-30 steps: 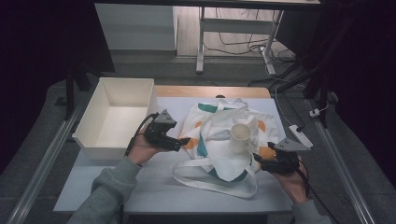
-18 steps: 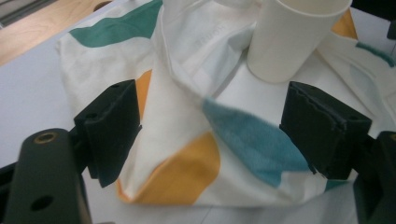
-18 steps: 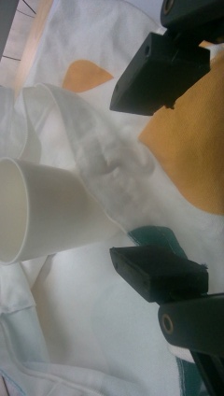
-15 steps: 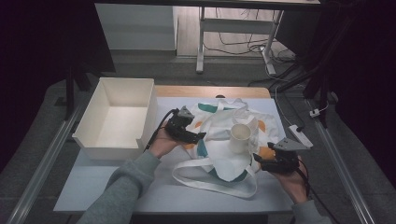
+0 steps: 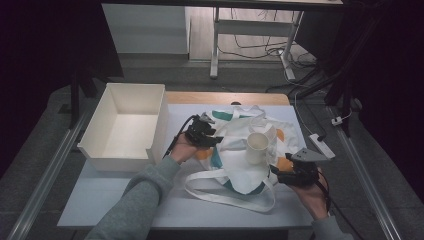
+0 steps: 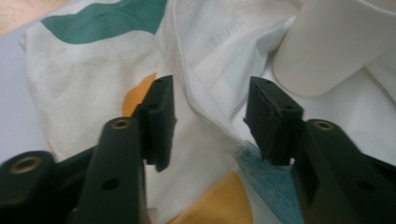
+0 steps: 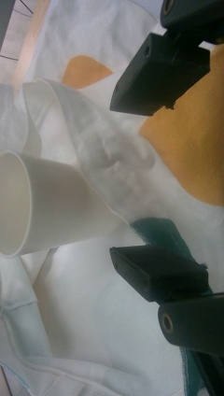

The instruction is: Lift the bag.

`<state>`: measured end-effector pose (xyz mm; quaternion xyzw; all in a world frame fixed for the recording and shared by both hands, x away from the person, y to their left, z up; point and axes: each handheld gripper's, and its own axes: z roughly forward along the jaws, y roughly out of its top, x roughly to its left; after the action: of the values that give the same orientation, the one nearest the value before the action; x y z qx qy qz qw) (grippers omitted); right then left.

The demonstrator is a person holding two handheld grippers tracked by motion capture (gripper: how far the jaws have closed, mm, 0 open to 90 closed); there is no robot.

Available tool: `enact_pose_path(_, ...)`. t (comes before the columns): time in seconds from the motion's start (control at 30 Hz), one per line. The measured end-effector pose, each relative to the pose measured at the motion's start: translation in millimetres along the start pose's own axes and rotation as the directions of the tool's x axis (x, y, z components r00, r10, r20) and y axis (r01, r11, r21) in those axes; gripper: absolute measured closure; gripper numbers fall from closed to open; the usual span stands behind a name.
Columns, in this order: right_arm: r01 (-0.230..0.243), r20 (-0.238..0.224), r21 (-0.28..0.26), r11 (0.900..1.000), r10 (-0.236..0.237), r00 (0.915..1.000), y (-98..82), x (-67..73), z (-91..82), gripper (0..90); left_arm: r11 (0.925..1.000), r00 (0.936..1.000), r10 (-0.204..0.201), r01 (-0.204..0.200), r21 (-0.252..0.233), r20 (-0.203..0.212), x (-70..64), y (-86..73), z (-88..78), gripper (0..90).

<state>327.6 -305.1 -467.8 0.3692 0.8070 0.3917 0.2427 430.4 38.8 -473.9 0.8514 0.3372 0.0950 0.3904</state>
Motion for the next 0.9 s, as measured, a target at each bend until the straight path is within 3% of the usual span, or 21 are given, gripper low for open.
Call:
enact_pose_path(0.27,-0.011,-0.019,0.030,1.000,0.011,0.9998,4.3,12.2,10.7,24.8,0.9985,0.9995,-0.017,0.016,0.052,0.026,4.8,-4.3,8.8,67.1)
enact_pose_path(0.47,-0.019,-0.002,0.121,0.993,0.019,0.9998,1.3,15.0,26.5,29.7,0.9958,0.9992,-0.017,0.013,0.090,0.038,7.1,-8.3,16.7,82.3)
enact_pose_path(0.63,-0.066,0.044,0.207,0.976,0.058,0.9973,-4.6,7.6,29.2,48.4,0.9956,0.9986,-0.028,0.024,0.090,0.045,11.0,-9.7,14.0,85.3)
enact_pose_path(0.77,-0.123,0.001,0.261,0.958,0.127,0.9919,-10.2,-2.4,29.1,71.6,0.9959,0.9976,-0.045,0.040,0.081,0.054,15.4,-11.5,8.9,85.5)
enact_pose_path(0.83,-0.140,-0.018,0.261,0.955,0.149,0.9886,-10.4,-5.2,27.7,82.9,0.9961,0.9971,-0.047,0.042,0.077,0.060,16.2,-12.1,6.1,85.5)
enact_pose_path(0.9,-0.148,-0.027,0.249,0.957,0.160,0.9868,-8.7,-6.9,24.7,86.0,0.9967,0.9972,-0.046,0.042,0.070,0.060,15.7,-11.8,2.7,85.5)
